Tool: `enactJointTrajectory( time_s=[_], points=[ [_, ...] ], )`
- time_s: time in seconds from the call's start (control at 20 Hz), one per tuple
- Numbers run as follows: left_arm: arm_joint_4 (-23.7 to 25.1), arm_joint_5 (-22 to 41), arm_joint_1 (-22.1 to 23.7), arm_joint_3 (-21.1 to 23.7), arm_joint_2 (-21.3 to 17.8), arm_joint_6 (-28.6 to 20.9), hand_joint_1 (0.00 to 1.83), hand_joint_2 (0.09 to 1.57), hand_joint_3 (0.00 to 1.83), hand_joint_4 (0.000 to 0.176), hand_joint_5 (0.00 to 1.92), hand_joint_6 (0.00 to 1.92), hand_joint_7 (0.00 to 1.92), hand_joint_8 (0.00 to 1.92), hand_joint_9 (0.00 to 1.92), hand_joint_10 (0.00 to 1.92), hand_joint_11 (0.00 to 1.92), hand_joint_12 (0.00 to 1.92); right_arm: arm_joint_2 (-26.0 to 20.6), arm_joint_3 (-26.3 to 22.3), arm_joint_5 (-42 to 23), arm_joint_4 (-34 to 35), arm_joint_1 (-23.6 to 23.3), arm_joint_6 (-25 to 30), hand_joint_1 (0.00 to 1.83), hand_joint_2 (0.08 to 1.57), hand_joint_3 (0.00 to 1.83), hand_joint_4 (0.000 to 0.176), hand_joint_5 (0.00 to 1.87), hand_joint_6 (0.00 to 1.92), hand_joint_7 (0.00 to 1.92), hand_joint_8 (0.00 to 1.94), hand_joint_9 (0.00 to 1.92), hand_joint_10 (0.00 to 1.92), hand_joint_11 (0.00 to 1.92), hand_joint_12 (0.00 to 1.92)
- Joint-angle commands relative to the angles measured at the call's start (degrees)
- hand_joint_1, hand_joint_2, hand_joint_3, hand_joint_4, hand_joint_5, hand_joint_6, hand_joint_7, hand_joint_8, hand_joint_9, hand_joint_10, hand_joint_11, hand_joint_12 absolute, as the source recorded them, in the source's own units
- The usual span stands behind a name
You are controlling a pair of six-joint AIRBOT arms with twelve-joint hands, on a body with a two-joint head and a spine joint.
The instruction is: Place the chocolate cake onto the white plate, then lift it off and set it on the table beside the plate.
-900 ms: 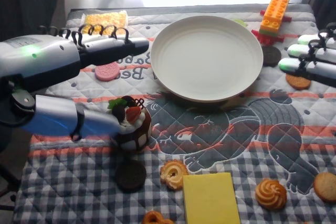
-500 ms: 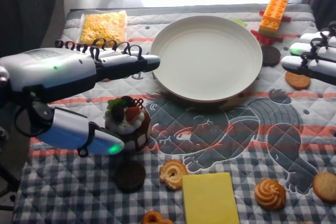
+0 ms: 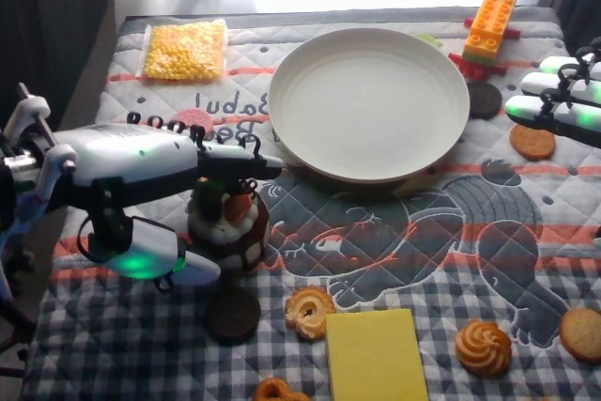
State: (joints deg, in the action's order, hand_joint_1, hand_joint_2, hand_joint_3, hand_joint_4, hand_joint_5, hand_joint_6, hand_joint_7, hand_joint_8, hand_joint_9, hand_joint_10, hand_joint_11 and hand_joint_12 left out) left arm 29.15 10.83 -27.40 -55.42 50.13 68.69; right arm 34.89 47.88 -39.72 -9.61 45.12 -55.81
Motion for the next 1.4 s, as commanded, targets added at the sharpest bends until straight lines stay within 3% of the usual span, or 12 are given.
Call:
enactJointTrajectory(
  time_s=[0.0, 0.1, 0.15, 0.45, 0.65, 0.75, 0.85, 0.9, 1.0, 1.2, 1.25, 1.35],
  points=[
    [-0.82, 3.94, 0.25, -0.43, 0.14, -0.1, 1.0, 1.22, 0.0, 0.03, 0.35, 0.23, 0.44, 0.16, 0.17, 0.93, 0.02, 1.63, -0.13, 0.38, -6.19, 1.33, -0.97, -0.25, 0.61, 1.18, 0.0, 0.0, 0.0, 0.0, 0.0, 0.0, 0.0, 0.0, 0.0, 0.6],
    [-1.73, 3.95, -0.09, -0.95, 0.47, -0.1, 1.09, 1.32, 0.01, 0.0, 0.49, 1.38, 0.54, 1.57, 0.31, 1.69, 0.39, 1.91, -0.04, 0.39, -6.19, 1.45, -0.96, -0.25, 0.61, 1.19, 0.0, 0.0, 0.0, 0.0, 0.0, 0.0, 0.0, 0.0, 0.0, 0.46],
    [-1.94, 3.94, -0.18, -1.09, 0.56, -0.11, 1.09, 1.34, 0.0, 0.0, 0.55, 1.47, 0.57, 1.74, 0.41, 1.84, 0.55, 1.92, -0.03, 0.39, -6.19, 1.48, -0.96, -0.25, 0.62, 1.19, 0.0, 0.0, 0.0, 0.0, 0.0, 0.0, 0.0, 0.0, 0.0, 0.34],
    [-2.68, 4.82, -0.42, -1.46, 0.92, -0.11, 1.04, 1.43, 0.0, 0.0, 0.37, 1.73, 0.55, 1.87, 0.57, 1.92, 0.73, 1.92, -0.02, 0.44, -6.19, 1.76, -0.9, -0.25, 0.65, 1.2, 0.0, 0.0, 0.0, 0.0, 0.0, 0.0, 0.0, 0.0, 0.0, 0.54],
    [-2.13, 7.54, 3.05, -0.36, -1.28, -0.09, 0.98, 1.45, 0.0, 0.01, 0.38, 1.81, 0.47, 1.88, 0.39, 1.92, 0.6, 1.92, -0.02, 0.52, -6.19, 1.9, -0.89, -0.25, 0.65, 1.2, 0.0, 0.0, 0.0, 0.0, 0.0, 0.0, 0.0, 0.0, 0.0, 0.57],
    [-1.34, 7.05, 6.63, -1.14, -1.1, -0.09, 0.97, 1.45, 0.0, 0.028, 0.45, 1.83, 0.4, 1.85, 0.32, 1.92, 0.53, 1.92, 0.03, 0.58, -6.19, 1.98, -0.89, -0.25, 0.64, 1.21, 0.0, 0.0, 0.0, 0.0, 0.0, 0.0, 0.0, 0.0, 0.0, 0.4],
    [-0.66, 5.55, 9.41, -2.42, 0.06, -0.1, 1.0, 1.43, 0.0, 0.004, 0.5, 1.81, 0.4, 1.79, 0.2, 1.87, 0.32, 1.92, 0.12, 0.64, -6.19, 1.99, -0.9, -0.25, 0.58, 1.21, 0.0, 0.0, 0.0, 0.0, 0.0, 0.0, 0.0, 0.0, 0.0, 0.28],
    [-0.1, 4.38, 11.37, -3.34, 1.12, -0.1, 0.98, 1.44, 0.0, 0.024, 0.46, 1.82, 0.4, 1.83, 0.17, 1.91, 0.29, 1.92, 0.13, 0.72, -6.19, 1.99, -0.92, -0.25, 0.57, 1.21, 0.0, 0.0, 0.0, 0.0, 0.0, 0.0, 0.0, 0.0, 0.0, 0.27],
    [-0.08, 3.2, 13.31, -5.23, 3.2, -0.1, 1.21, 1.23, 0.0, 0.0, 0.07, 1.8, 0.09, 1.87, 0.22, 1.92, 0.32, 1.92, 0.13, 0.8, -6.19, 1.99, -0.93, -0.25, 0.62, 1.2, 0.0, 0.0, 0.0, 0.0, 0.0, 0.0, 0.0, 0.0, 0.0, 0.38],
    [-0.66, 1.31, 15.51, -9.86, 8.7, -0.15, 1.24, 1.19, 0.0, 0.015, 0.05, 1.71, 0.1, 1.77, 0.16, 1.89, 0.21, 1.92, 0.35, 0.94, -6.19, 1.99, -0.93, -0.25, 0.6, 1.22, 0.0, 0.0, 0.0, 0.0, 0.0, 0.0, 0.0, 0.0, 0.0, 0.1],
    [-0.72, 0.2, 16.21, -11.8, 11.19, -0.19, 1.26, 1.28, 0.01, 0.0, 0.16, 1.69, 0.48, 1.66, 0.25, 1.8, 0.27, 1.92, 0.41, 0.97, -6.19, 2.01, -0.93, -0.25, 0.57, 1.22, 0.0, 0.0, 0.0, 0.0, 0.0, 0.0, 0.0, 0.0, 0.0, 0.02],
    [-0.87, -1.28, 16.71, -14.22, 14.01, -0.23, 1.3, 1.28, 0.0, 0.0, 0.2, 1.73, 0.64, 1.58, 0.42, 1.92, 0.51, 1.92, 0.5, 1.05, -6.19, 2.01, -0.93, -0.25, 0.58, 1.23, 0.0, 0.0, 0.0, 0.0, 0.0, 0.0, 0.0, 0.0, 0.0, 0.0]
  ],
)
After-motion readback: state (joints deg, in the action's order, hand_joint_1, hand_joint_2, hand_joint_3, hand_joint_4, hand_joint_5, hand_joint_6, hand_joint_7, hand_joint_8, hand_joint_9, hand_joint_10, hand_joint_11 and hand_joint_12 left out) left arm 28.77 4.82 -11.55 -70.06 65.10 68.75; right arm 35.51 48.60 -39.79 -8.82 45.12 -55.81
